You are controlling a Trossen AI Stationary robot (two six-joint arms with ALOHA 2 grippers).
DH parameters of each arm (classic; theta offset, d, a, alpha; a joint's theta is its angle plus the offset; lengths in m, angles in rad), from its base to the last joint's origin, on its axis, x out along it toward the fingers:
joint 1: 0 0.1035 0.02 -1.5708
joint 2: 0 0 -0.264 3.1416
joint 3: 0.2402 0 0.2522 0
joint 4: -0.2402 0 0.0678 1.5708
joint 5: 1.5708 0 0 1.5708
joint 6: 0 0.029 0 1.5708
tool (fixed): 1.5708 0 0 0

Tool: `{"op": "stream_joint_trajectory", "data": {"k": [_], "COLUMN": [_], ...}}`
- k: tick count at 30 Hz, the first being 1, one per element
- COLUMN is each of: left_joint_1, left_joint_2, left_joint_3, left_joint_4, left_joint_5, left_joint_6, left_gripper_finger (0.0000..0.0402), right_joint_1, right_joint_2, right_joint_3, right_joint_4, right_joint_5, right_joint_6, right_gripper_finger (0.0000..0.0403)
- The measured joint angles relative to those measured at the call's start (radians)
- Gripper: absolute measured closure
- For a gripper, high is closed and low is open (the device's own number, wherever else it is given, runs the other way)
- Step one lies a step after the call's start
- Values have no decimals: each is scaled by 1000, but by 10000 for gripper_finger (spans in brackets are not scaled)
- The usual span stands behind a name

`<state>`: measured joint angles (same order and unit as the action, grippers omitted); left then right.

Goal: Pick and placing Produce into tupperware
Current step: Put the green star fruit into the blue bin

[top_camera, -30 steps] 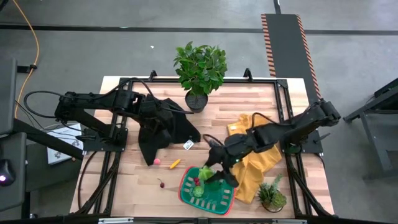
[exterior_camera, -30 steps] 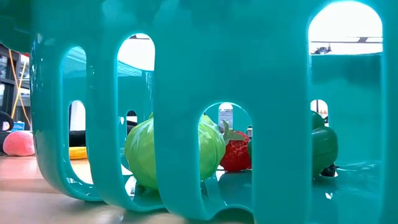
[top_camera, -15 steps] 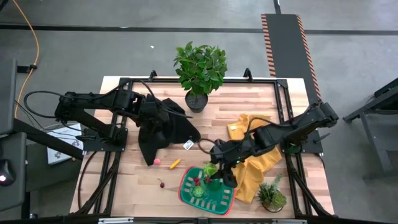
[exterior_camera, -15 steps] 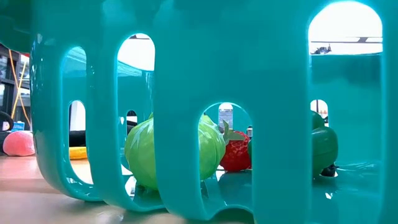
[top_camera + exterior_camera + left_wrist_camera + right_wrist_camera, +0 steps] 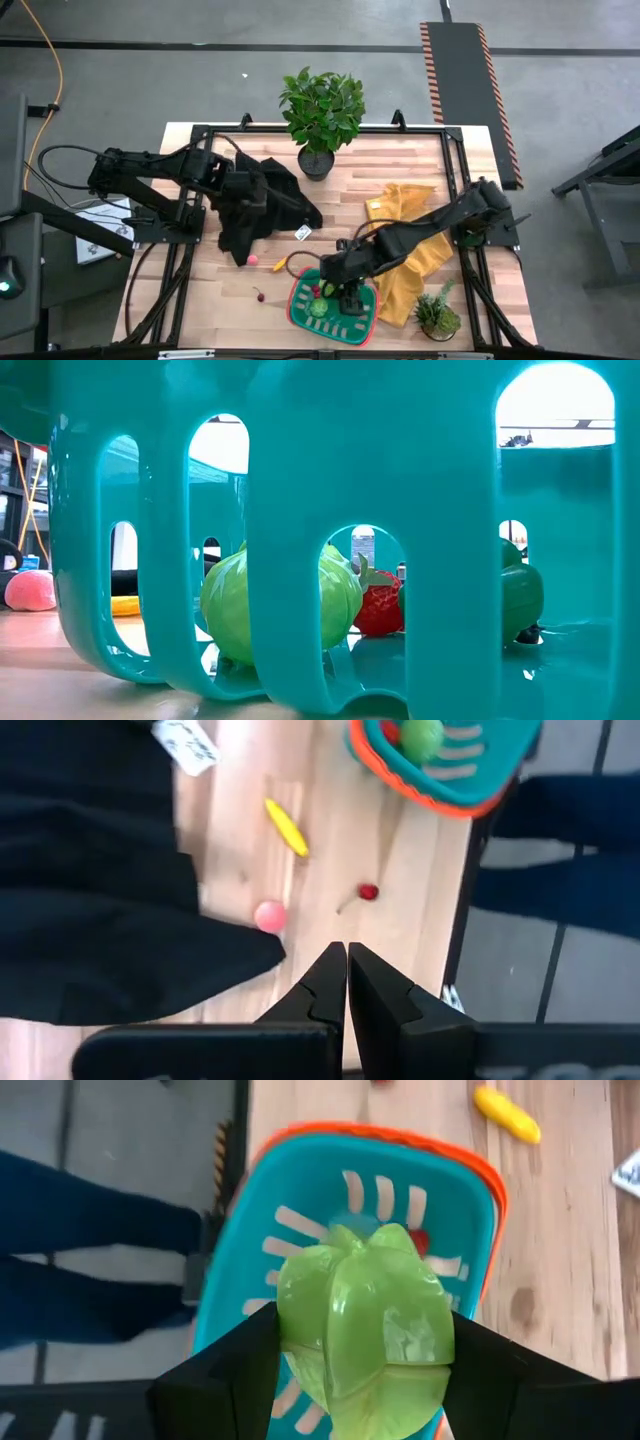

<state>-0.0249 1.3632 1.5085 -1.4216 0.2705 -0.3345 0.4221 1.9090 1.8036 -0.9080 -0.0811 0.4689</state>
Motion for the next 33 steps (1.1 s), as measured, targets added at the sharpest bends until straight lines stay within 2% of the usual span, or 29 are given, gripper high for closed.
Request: {"op": "stream_joint_trajectory", "data": {"k": [5,9,15,21,33], "left_joint_1": [-104,-201,-366,-509,-676], "left_joint_2": [0,0,0,0,0], "left_joint_3": [0,0,0,0,0], "left_joint_4": [-11,-11,-10,-8,-9], "left_joint_5": [0,-1,-77,-209,-396], "left_joint_6": [-2,-21,-77,-153,-320], "left_gripper_finger": [396,396,396,396,396], "right_joint_1": [0,-3,-1,5,4], "right_joint_2": [103,144,184,228,297], "right_joint_3": [160,222,225,225,225], "right_joint_4": [-92,-131,-161,-175,-184], "right_joint_5": [0,0,0,0,-11], "right_joint_6": [12,63,173,284,478], "right_gripper_finger": [198,198,198,198,198]}}
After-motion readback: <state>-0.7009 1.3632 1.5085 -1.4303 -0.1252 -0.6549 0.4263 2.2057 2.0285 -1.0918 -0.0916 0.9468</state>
